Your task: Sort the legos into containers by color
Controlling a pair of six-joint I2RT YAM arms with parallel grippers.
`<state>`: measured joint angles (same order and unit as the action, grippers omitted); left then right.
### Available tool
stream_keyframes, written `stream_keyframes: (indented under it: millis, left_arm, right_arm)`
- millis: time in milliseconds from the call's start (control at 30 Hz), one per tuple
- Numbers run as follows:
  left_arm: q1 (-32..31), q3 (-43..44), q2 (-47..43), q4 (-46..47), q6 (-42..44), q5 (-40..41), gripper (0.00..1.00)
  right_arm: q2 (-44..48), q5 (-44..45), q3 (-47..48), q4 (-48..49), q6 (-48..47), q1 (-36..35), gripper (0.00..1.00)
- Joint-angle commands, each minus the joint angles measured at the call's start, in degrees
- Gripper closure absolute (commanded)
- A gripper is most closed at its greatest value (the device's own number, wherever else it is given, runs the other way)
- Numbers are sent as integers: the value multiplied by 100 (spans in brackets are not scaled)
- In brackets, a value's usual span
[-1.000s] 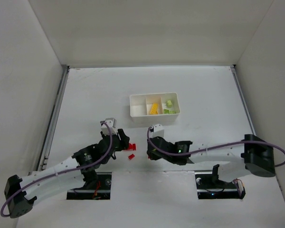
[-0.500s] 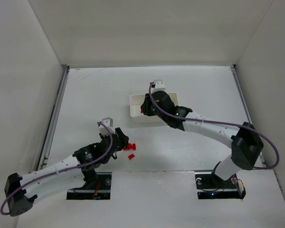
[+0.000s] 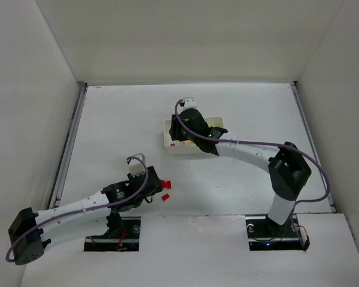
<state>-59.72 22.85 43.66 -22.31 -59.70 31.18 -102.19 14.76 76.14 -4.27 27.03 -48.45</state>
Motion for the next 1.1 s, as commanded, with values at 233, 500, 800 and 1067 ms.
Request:
stream_keyframes:
  millis: [233,500,800,1067]
  left_arm:
    - [-114,-237,415,569,-156,-375,50]
    - [-44,-229,758,763,90,-341,50]
    - [88,-141,1188,1123,450,-411,48]
    - [194,-185,1531,1544,573,-578,46]
  right_arm:
    - [1490,193,-1073,603,4,-239,49]
    - [2326,369,-2445,779,355,-916,48]
    - [2643,484,-2999,963,795,-1356,48]
    - [2573,457,-3123,1086,883,-1479,48]
